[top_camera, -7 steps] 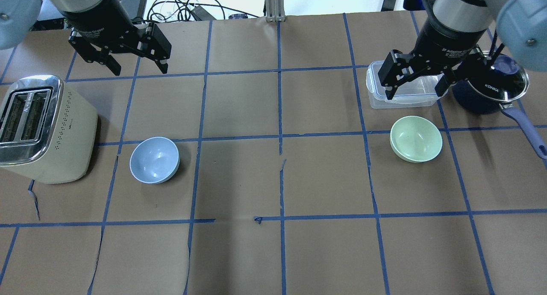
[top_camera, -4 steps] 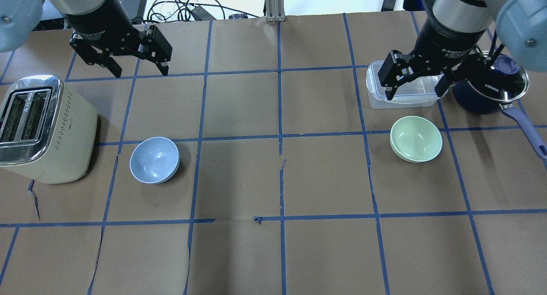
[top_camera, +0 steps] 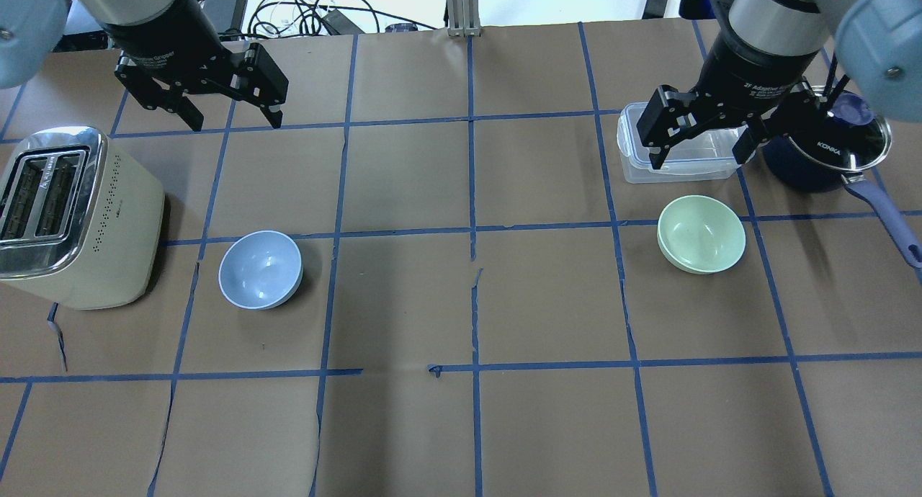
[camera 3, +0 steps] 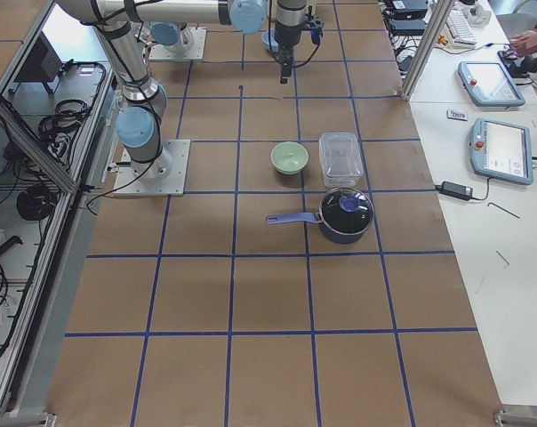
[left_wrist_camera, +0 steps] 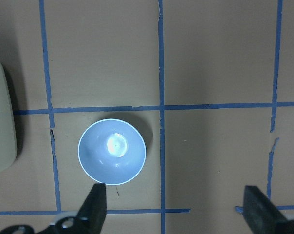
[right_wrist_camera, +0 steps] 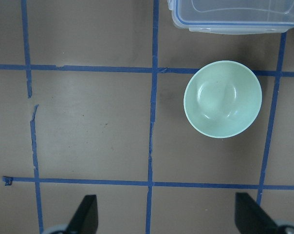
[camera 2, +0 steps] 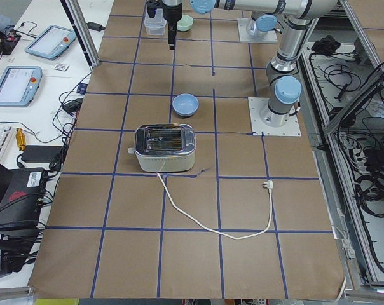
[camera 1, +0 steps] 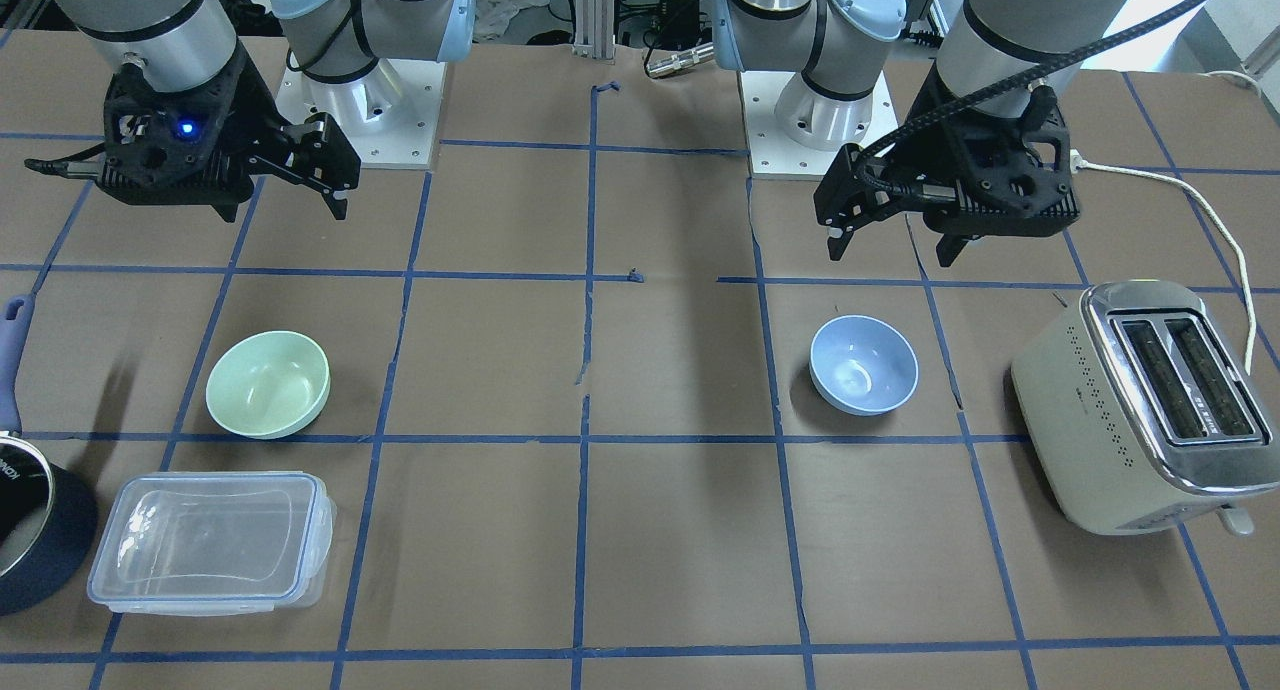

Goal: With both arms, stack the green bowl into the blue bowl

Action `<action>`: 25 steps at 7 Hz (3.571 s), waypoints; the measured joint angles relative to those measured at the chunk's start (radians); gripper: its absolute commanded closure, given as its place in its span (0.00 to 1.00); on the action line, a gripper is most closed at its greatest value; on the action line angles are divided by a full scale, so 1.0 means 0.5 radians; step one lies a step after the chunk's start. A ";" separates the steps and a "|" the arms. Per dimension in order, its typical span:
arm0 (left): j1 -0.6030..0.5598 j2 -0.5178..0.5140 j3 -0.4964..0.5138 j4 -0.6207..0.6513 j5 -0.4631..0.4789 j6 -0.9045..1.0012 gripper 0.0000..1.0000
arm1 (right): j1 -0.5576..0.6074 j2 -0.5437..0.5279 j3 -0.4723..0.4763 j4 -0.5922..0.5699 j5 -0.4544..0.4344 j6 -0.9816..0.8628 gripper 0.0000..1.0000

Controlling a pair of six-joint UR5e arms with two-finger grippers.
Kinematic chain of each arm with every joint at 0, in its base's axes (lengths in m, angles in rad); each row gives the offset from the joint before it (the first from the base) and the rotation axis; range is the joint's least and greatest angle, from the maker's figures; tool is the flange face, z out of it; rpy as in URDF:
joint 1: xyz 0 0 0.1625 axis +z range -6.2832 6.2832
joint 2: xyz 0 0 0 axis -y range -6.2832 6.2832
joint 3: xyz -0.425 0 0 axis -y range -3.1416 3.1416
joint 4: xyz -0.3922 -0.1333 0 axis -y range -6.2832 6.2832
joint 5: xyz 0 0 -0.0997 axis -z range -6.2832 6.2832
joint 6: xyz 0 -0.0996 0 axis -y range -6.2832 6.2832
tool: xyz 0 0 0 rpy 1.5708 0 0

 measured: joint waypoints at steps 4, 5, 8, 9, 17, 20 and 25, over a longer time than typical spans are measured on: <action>0.003 0.000 -0.004 -0.008 -0.004 0.002 0.00 | 0.000 -0.002 -0.004 0.000 0.001 0.000 0.00; 0.003 -0.009 -0.007 -0.012 -0.005 0.004 0.00 | 0.000 -0.002 -0.007 -0.001 0.002 0.001 0.00; 0.014 -0.108 -0.174 0.073 0.021 0.008 0.00 | -0.002 0.009 0.000 0.001 0.004 0.001 0.00; 0.028 -0.143 -0.358 0.252 0.048 0.011 0.00 | -0.003 0.011 0.002 0.002 0.004 0.001 0.00; 0.047 -0.475 -0.993 0.886 0.233 0.097 0.82 | -0.014 0.021 0.006 0.016 0.000 0.026 0.00; 0.039 -0.510 -0.989 0.901 0.242 0.091 1.00 | -0.031 0.035 0.016 0.036 -0.001 0.029 0.00; -0.254 -0.513 -0.777 0.875 0.144 -0.227 1.00 | -0.184 0.240 0.285 -0.308 0.004 0.023 0.00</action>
